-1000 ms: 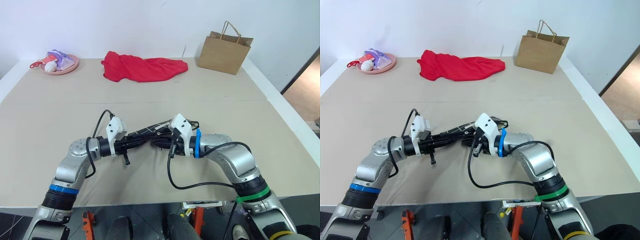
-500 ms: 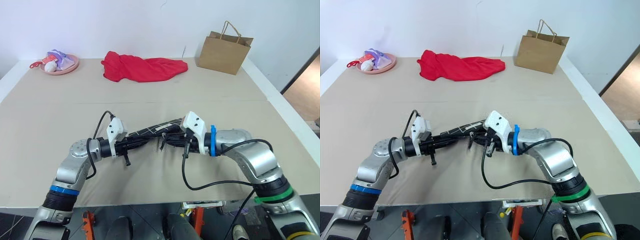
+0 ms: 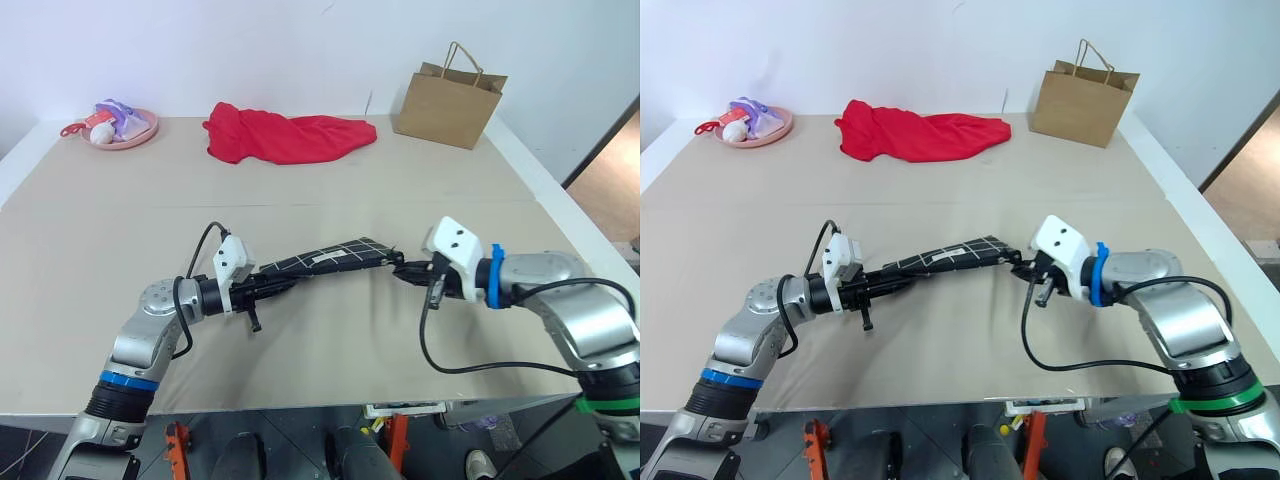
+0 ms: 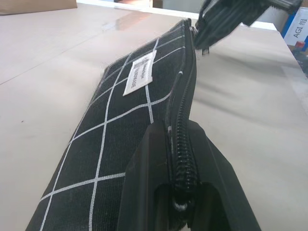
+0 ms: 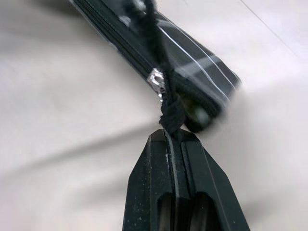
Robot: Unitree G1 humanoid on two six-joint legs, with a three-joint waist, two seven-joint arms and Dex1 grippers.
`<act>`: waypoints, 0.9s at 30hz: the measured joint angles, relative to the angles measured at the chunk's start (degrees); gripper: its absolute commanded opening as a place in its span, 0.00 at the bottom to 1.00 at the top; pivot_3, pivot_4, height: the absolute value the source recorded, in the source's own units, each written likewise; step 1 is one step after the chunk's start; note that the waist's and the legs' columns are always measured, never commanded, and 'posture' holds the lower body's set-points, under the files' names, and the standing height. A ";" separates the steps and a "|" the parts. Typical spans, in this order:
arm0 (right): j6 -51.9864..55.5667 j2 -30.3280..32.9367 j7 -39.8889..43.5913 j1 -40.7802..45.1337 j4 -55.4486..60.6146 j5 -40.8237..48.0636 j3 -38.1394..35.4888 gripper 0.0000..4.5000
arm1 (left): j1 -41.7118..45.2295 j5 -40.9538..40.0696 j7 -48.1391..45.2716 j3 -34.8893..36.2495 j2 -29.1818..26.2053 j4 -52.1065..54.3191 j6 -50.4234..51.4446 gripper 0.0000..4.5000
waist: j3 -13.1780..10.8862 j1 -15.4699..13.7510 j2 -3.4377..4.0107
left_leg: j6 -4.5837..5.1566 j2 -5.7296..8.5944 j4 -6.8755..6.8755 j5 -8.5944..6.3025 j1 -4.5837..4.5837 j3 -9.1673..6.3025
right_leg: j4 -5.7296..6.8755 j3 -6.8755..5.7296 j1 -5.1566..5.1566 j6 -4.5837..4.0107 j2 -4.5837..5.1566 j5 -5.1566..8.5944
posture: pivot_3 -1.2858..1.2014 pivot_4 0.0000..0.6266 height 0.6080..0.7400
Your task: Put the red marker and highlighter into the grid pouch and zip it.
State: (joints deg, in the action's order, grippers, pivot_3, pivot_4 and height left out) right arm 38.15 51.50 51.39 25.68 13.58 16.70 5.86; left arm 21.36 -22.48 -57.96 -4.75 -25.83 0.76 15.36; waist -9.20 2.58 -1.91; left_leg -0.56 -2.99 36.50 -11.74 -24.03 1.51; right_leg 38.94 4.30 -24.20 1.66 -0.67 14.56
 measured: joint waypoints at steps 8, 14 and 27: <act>-3.21 0.02 0.14 -0.51 -3.90 -0.99 -0.20 0.01 | 0.03 0.00 -0.05 -0.02 0.00 0.00 0.05 0.00 | 0.00 -0.03 0.00 | 0.00 0.03 0.01 0.00 -0.01 0.03 | 0.00 0.02 0.00 0.03 0.04 0.00 | 0.52 0.24 1.00; -3.77 -1.59 0.10 -1.04 -4.86 0.17 -1.82 0.01 | 0.06 0.00 -0.06 -0.06 -0.04 0.00 0.09 0.00 | 0.00 -0.03 0.00 | 0.00 0.01 0.01 0.00 -0.01 -0.01 | 0.00 0.01 0.01 0.02 0.02 -0.01 | 0.52 0.24 1.00; 0.56 -3.48 3.94 -7.58 -2.10 12.87 -13.02 0.12 | 2.49 1.12 -3.89 -1.32 0.25 -3.91 -4.20 0.00 | 0.00 -0.14 0.00 | 0.00 0.06 0.05 0.00 -0.01 -0.02 | 0.00 0.00 0.05 0.04 0.04 -0.02 | 0.52 0.24 1.00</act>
State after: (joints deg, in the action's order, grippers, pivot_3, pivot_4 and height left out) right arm 38.71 48.02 55.33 18.10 11.48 29.57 -7.15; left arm 23.86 -21.37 -61.84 -6.07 -25.58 -3.15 11.16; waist -9.20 2.44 -1.90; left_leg -0.55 -2.93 36.55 -11.73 -24.04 1.49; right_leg 38.95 4.30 -24.15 1.70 -0.63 14.54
